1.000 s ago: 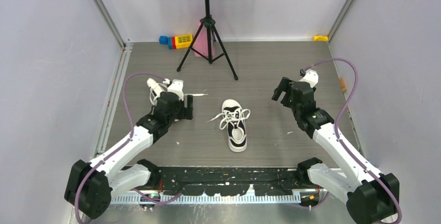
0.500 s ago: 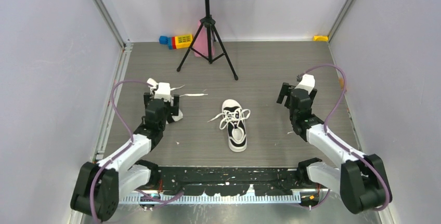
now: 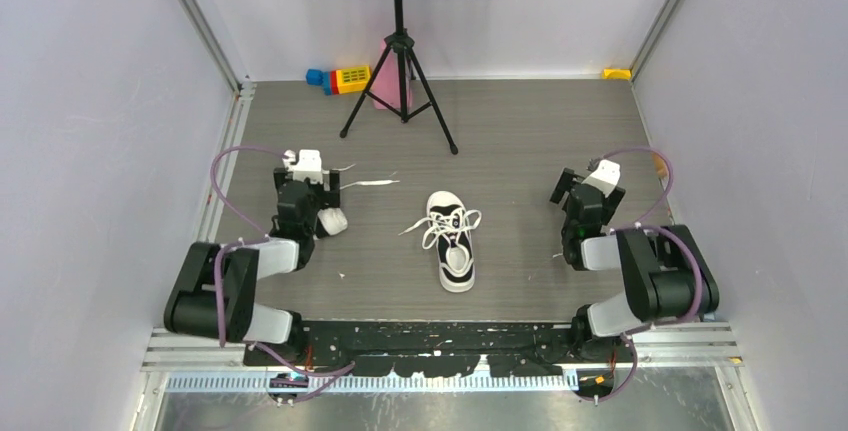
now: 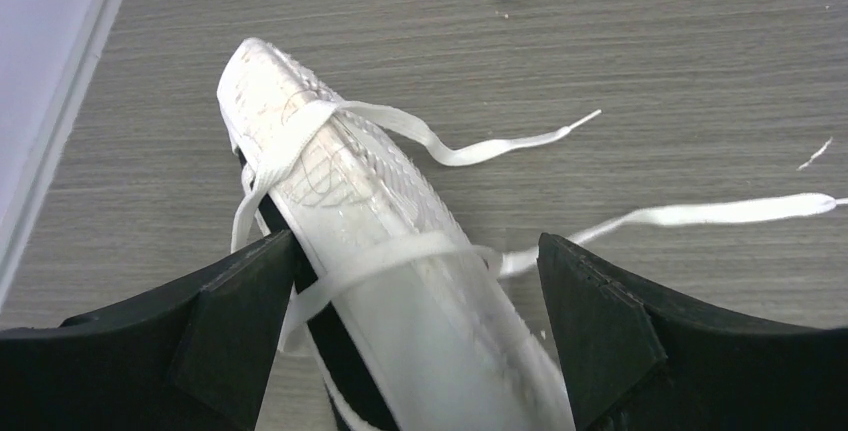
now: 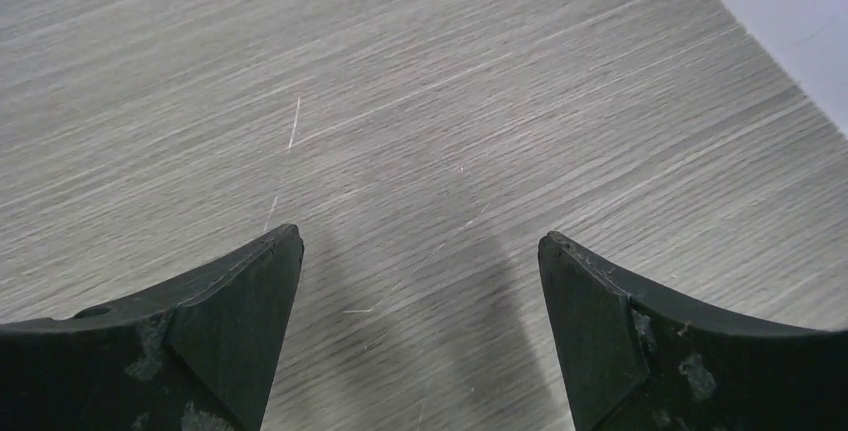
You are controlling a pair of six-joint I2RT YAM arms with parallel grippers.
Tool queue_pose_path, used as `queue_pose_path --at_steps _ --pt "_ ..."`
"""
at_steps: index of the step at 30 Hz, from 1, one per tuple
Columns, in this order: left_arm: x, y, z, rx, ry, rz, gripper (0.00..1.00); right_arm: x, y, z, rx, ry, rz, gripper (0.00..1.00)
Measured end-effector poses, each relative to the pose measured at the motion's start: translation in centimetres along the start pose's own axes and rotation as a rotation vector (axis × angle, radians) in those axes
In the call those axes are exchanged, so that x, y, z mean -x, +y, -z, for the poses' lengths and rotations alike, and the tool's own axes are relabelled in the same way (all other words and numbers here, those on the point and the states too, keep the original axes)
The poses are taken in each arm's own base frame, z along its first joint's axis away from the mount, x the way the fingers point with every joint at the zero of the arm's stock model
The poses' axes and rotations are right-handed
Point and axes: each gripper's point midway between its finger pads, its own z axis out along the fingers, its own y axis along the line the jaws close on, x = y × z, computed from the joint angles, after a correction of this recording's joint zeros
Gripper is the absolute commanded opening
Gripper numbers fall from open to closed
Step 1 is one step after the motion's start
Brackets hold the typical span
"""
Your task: Tie the shoes
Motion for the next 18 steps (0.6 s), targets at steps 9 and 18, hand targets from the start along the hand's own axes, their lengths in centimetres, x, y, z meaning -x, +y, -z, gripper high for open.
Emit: queue_pose_path --at_steps 9,18 --pt "0.4 0.3 -2.2 -0.013 -0.090 0.037 1.00 -0.4 1.0 -1.9 0.045 -0.015 -0.023 0.93" --pt "0.3 0.6 -2.3 -0.001 -0.088 0.055 1.00 0.3 1.5 -2.2 0.060 -0.033 -0.034 0.95"
